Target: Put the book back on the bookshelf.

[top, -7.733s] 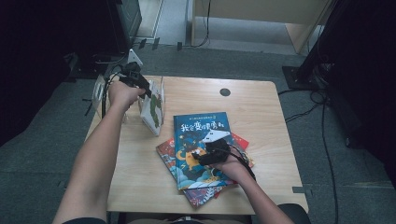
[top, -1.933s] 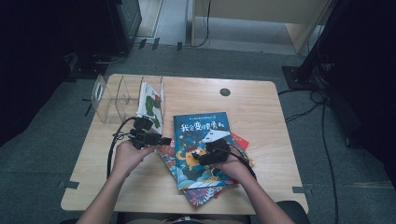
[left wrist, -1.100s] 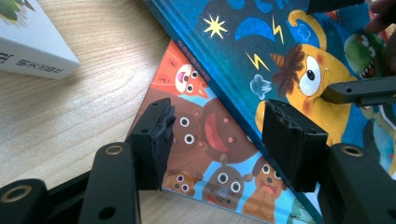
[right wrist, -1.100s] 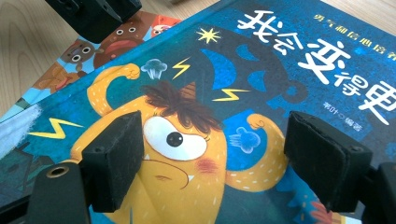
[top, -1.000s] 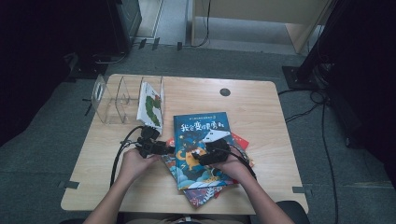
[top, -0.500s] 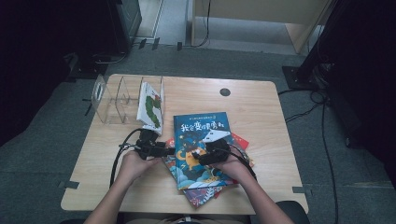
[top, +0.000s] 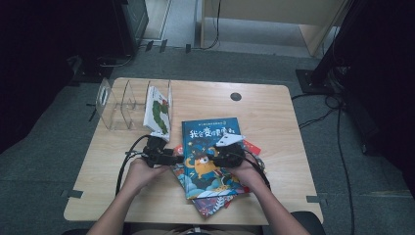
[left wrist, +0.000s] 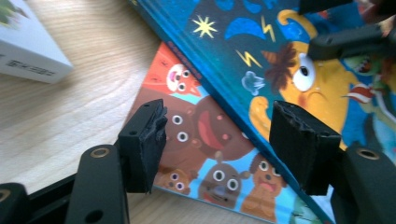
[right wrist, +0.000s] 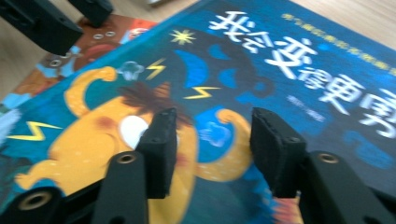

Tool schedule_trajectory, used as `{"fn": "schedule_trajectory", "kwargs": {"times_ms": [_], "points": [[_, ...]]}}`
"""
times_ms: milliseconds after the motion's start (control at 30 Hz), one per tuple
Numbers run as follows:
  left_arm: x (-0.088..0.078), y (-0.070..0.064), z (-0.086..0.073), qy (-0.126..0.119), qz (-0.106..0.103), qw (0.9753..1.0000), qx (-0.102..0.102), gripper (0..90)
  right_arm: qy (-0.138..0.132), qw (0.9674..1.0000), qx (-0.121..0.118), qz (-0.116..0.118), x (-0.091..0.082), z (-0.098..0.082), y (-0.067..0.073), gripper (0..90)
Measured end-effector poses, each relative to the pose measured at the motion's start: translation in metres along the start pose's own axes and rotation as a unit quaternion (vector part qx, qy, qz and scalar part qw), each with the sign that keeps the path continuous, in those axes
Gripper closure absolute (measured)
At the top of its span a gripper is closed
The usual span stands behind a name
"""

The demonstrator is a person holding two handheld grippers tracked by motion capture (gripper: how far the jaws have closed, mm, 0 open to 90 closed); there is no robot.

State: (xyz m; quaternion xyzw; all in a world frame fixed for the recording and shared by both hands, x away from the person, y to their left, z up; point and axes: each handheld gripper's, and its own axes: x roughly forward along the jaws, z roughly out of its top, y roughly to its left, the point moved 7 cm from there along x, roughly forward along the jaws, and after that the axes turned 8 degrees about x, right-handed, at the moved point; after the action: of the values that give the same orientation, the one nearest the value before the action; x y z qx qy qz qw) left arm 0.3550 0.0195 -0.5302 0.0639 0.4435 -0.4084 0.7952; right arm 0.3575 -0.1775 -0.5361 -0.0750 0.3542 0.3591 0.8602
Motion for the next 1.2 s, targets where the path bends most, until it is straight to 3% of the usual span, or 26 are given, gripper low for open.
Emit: {"fn": "schedule_trajectory", "kwargs": {"times_ms": [200, 300, 467, 633, 800, 1100, 1200], "points": [[-0.005, -0.004, 0.003, -0.007, -0.006, 1.0000, 0.002, 48.7, -0.029, 0.9993, 0.017, -0.014, -0.012, 0.005, -0.012, 64.0], [-0.007, -0.006, 0.003, -0.001, -0.015, 0.9999, 0.003, 54.2, -0.029, 0.9991, 0.028, -0.011, -0.015, 0.005, -0.013, 68.9], [-0.007, -0.007, 0.000, 0.014, -0.007, 0.9996, 0.025, 66.5, -0.027, 0.9986, 0.044, -0.014, -0.019, 0.004, -0.017, 73.6], [-0.006, -0.009, -0.001, 0.003, -0.022, 0.9995, 0.022, 77.2, -0.027, 0.9972, 0.067, -0.019, -0.025, 0.003, -0.024, 78.4], [-0.002, -0.010, -0.002, 0.008, -0.025, 0.9996, 0.013, 78.8, -0.024, 0.9962, 0.080, -0.026, -0.027, 0.001, -0.030, 79.1], [0.007, -0.016, -0.005, 0.023, -0.030, 0.9990, 0.025, 81.7, -0.019, 0.9954, 0.086, -0.039, -0.029, -0.003, -0.037, 81.6], [0.009, -0.017, -0.005, 0.017, -0.031, 0.9991, 0.023, 82.6, -0.019, 0.9953, 0.086, -0.040, -0.030, -0.003, -0.039, 80.5]]}}
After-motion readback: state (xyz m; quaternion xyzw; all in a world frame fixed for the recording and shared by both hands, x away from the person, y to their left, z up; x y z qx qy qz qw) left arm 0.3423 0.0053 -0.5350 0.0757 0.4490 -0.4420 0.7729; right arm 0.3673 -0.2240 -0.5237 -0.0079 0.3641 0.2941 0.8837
